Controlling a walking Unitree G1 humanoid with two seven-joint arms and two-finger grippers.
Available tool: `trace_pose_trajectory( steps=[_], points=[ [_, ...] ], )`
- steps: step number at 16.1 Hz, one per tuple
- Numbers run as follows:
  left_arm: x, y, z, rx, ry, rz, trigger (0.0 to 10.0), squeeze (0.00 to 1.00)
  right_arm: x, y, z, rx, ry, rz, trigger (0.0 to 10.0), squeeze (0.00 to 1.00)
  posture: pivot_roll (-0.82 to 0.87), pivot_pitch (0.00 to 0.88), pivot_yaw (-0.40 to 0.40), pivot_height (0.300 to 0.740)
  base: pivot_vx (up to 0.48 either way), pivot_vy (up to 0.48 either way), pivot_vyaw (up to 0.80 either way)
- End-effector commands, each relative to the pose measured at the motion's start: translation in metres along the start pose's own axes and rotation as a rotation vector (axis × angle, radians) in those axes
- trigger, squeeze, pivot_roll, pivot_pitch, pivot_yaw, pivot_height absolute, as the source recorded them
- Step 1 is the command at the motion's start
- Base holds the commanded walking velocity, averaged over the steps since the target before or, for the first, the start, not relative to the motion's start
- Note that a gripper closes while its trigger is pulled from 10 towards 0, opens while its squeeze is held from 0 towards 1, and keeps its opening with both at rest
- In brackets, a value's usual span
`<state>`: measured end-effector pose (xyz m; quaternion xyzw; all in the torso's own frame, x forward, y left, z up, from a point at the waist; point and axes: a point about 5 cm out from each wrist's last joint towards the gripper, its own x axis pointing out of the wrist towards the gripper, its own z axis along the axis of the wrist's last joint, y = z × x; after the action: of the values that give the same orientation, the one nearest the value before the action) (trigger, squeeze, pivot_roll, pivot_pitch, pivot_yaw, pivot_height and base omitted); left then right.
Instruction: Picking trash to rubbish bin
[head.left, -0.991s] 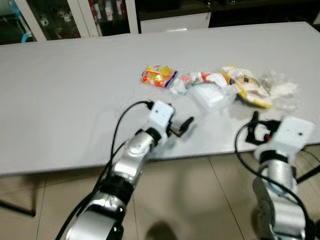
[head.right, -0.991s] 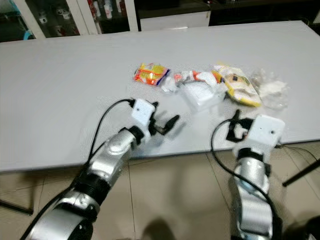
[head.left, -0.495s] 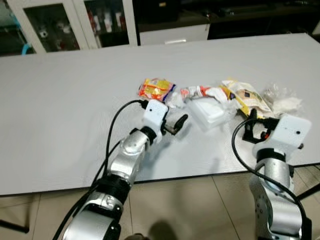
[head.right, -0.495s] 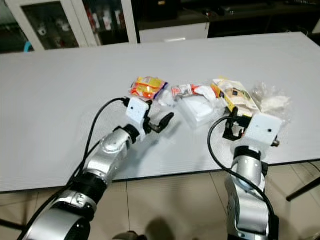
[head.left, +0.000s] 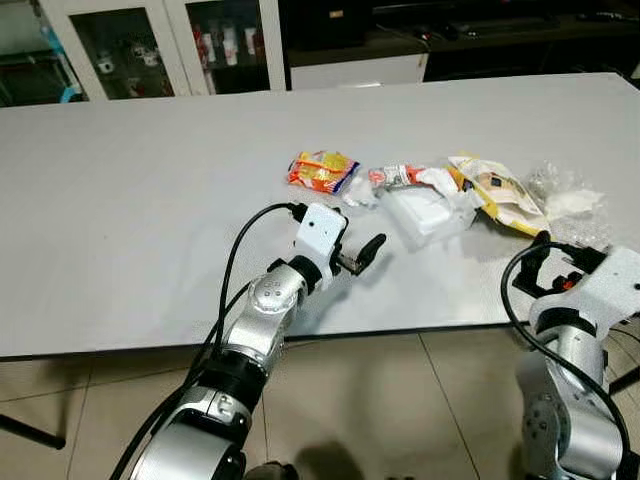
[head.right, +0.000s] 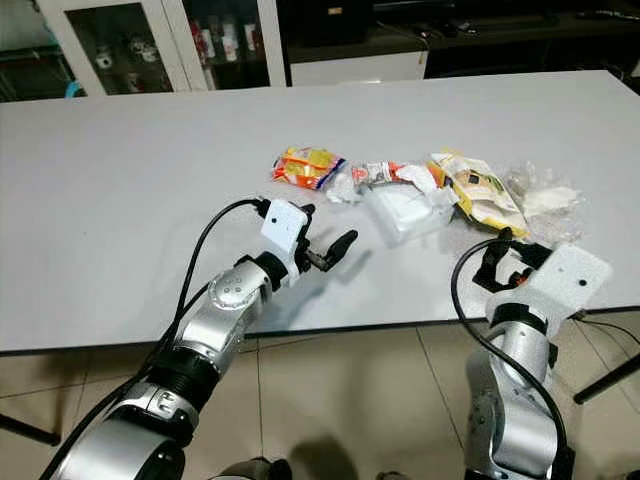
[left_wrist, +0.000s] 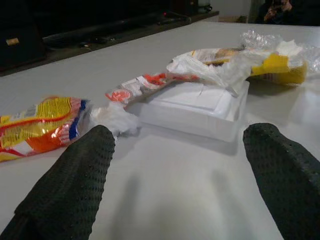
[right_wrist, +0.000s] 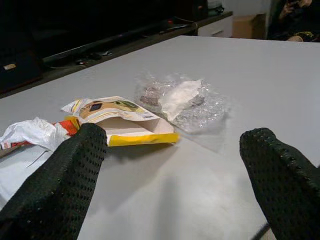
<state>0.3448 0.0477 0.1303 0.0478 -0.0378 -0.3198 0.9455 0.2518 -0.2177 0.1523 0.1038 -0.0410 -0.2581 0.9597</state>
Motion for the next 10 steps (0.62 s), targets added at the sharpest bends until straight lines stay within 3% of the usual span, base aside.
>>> trace_pose_trajectory(
  steps=[1,8,10],
  points=[
    [0.001,0.008,0.012,0.028,-0.056,0.041,10.0,0.00,0.003,0.001,0.001,0.025,-0.001,0.000,10.0,0.00,0.09,0.098,0.056,0.740,0.000,0.000,0.00],
    [-0.004,0.011,0.009,0.044,-0.039,0.050,10.0,0.00,0.007,0.008,0.001,0.184,0.020,0.018,10.0,0.00,0.11,0.126,0.069,0.740,0.000,0.000,0.00],
    [-0.009,0.015,0.008,0.071,-0.026,0.048,10.0,0.00,0.012,0.014,-0.004,0.276,0.054,0.017,10.0,0.00,0.13,0.164,0.087,0.740,0.000,0.000,0.00]
  ],
)
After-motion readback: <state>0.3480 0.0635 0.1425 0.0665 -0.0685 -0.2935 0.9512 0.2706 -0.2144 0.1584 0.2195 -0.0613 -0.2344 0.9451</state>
